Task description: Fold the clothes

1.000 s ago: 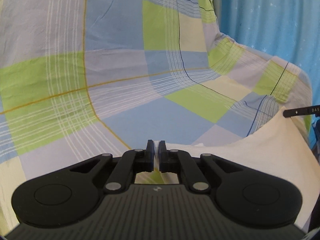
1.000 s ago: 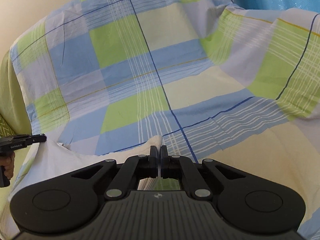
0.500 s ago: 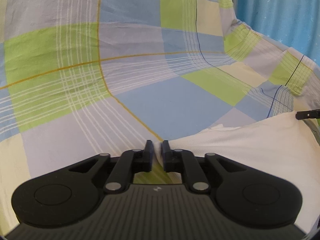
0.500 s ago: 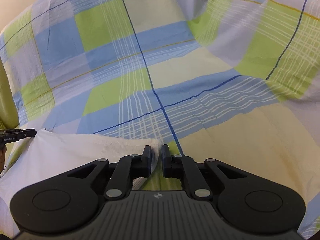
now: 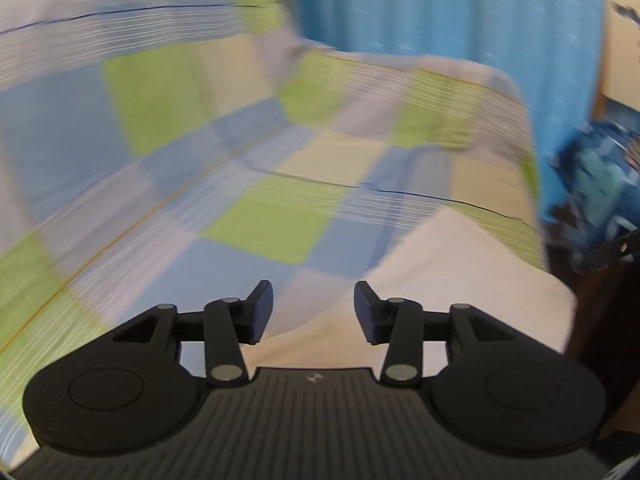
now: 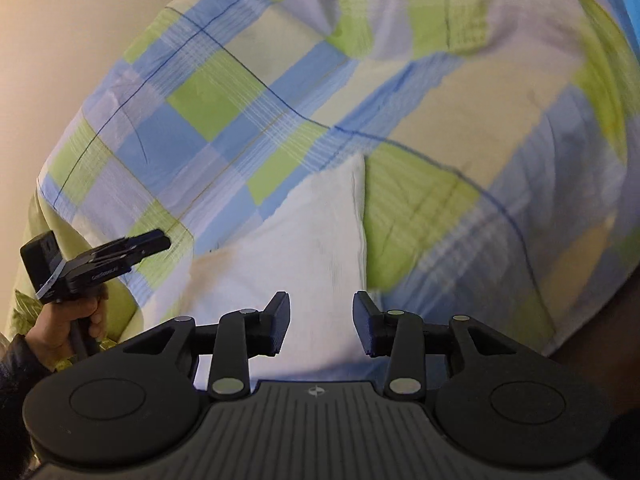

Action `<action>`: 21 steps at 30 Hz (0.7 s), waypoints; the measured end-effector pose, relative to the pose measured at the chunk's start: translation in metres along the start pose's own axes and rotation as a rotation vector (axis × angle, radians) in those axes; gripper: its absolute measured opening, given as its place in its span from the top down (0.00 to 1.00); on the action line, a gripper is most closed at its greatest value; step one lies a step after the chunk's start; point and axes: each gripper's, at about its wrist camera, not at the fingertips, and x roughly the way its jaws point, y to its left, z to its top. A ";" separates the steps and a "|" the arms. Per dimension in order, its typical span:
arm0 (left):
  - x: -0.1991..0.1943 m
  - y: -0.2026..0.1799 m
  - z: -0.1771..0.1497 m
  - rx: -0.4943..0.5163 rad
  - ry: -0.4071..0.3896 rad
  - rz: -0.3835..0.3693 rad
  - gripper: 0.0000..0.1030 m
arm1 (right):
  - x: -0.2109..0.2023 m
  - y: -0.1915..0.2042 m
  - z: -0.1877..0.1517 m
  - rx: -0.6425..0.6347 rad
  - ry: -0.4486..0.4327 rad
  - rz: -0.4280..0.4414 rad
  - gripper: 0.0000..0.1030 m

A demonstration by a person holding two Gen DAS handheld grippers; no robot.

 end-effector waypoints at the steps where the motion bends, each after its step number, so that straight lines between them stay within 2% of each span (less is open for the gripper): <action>1: 0.009 -0.009 0.007 0.037 0.014 -0.031 0.59 | 0.003 -0.001 -0.009 0.019 0.013 0.001 0.60; 4: 0.036 -0.037 0.027 0.150 0.058 -0.122 0.58 | 0.012 -0.001 -0.028 0.039 0.049 -0.013 0.60; 6: 0.048 -0.050 0.034 0.203 0.081 -0.155 0.56 | 0.014 0.002 -0.031 0.027 0.060 -0.017 0.58; 8: 0.055 -0.062 0.037 0.251 0.096 -0.164 0.54 | 0.014 0.008 -0.032 0.002 0.052 -0.020 0.55; 9: 0.057 -0.067 0.038 0.272 0.103 -0.172 0.53 | 0.014 0.010 -0.033 -0.008 0.046 -0.023 0.47; 11: 0.059 -0.074 0.042 0.287 0.115 -0.172 0.51 | 0.014 0.014 -0.036 -0.024 0.041 -0.038 0.41; 14: 0.061 -0.079 0.047 0.304 0.123 -0.178 0.48 | 0.016 0.015 -0.039 -0.024 0.033 -0.045 0.41; 18: 0.065 -0.080 0.049 0.376 0.137 -0.178 0.35 | 0.023 0.005 -0.035 -0.001 0.031 -0.052 0.40; 21: 0.081 -0.071 0.050 0.442 0.129 -0.216 0.34 | 0.034 -0.003 -0.028 0.019 0.067 -0.061 0.38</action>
